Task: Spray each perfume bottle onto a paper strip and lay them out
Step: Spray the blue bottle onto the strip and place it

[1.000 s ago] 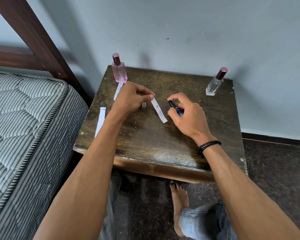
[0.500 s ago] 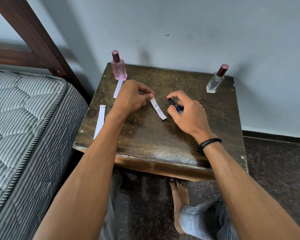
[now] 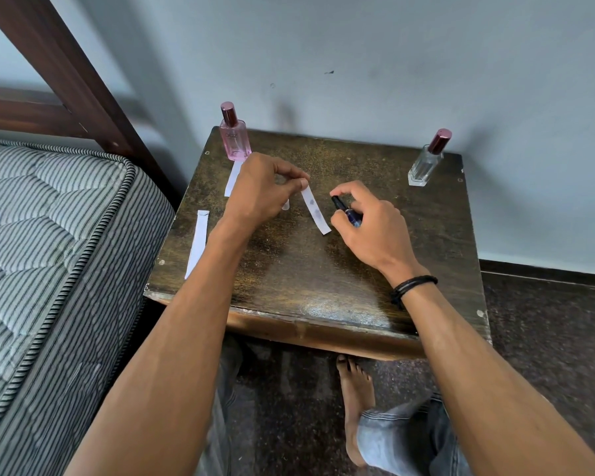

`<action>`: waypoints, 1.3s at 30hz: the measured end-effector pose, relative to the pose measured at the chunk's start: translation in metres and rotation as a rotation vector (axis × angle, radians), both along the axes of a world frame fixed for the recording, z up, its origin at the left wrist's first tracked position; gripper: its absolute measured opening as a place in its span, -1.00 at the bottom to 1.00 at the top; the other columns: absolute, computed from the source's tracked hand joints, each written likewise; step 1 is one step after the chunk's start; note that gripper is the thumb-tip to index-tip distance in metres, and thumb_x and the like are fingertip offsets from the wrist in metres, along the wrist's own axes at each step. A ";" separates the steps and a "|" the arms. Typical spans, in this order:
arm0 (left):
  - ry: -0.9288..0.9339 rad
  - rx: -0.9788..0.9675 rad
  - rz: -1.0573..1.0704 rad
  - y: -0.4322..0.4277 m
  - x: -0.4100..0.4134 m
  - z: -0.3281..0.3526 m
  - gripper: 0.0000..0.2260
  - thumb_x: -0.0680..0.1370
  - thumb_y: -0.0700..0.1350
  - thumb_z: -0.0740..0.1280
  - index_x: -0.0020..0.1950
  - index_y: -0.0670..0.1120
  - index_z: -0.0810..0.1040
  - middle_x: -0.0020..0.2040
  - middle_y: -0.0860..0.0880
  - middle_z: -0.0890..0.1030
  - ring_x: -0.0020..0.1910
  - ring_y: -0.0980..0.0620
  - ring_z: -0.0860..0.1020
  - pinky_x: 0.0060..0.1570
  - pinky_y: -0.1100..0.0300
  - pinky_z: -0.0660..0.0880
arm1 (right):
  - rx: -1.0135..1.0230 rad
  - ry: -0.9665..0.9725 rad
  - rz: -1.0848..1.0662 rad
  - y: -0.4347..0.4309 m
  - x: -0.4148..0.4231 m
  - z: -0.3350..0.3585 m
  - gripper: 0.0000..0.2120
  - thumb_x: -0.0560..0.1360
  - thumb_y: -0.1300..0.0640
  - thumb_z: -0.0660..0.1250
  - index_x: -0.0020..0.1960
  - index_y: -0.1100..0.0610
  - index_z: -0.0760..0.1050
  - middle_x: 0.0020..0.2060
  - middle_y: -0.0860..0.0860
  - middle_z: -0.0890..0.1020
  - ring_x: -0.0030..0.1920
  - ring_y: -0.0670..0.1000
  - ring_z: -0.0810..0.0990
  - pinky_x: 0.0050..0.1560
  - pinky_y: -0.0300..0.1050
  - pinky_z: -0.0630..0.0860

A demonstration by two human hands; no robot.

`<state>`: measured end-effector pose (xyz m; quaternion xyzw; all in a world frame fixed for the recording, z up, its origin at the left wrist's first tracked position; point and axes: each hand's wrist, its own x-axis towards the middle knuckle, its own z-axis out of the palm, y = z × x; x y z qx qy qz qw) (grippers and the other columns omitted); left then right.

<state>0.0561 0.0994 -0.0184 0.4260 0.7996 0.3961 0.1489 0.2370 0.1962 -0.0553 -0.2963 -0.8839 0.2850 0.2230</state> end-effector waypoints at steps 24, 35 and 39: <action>0.160 -0.001 -0.095 -0.006 -0.011 0.000 -0.89 0.50 -0.15 0.51 0.00 -0.13 0.75 -0.13 0.02 0.66 -0.14 0.29 0.52 -0.06 0.53 0.41 | 0.009 0.000 -0.006 0.000 -0.001 -0.001 -0.75 0.56 0.05 0.31 0.23 -0.09 0.51 -0.43 -0.12 0.55 -0.47 -0.13 0.45 -0.34 -0.17 0.38; 0.194 0.039 -0.091 -0.003 -0.019 -0.009 -0.89 0.47 -0.08 0.53 -0.01 -0.01 0.75 -0.21 0.31 0.55 0.07 -0.03 0.55 0.10 0.16 0.44 | 0.010 0.000 -0.004 0.000 -0.001 0.001 -0.75 0.56 0.03 0.31 0.23 -0.11 0.51 -0.41 -0.10 0.58 -0.44 -0.05 0.52 -0.32 -0.12 0.51; 0.155 0.037 -0.081 0.001 -0.013 -0.013 -0.89 0.49 -0.08 0.52 0.00 0.00 0.75 -0.15 0.21 0.63 0.14 -0.04 0.53 0.20 0.07 0.47 | 0.013 -0.004 -0.003 -0.001 -0.001 0.002 -0.75 0.56 0.03 0.31 0.23 -0.10 0.51 -0.41 -0.11 0.58 -0.44 -0.05 0.53 -0.32 -0.12 0.52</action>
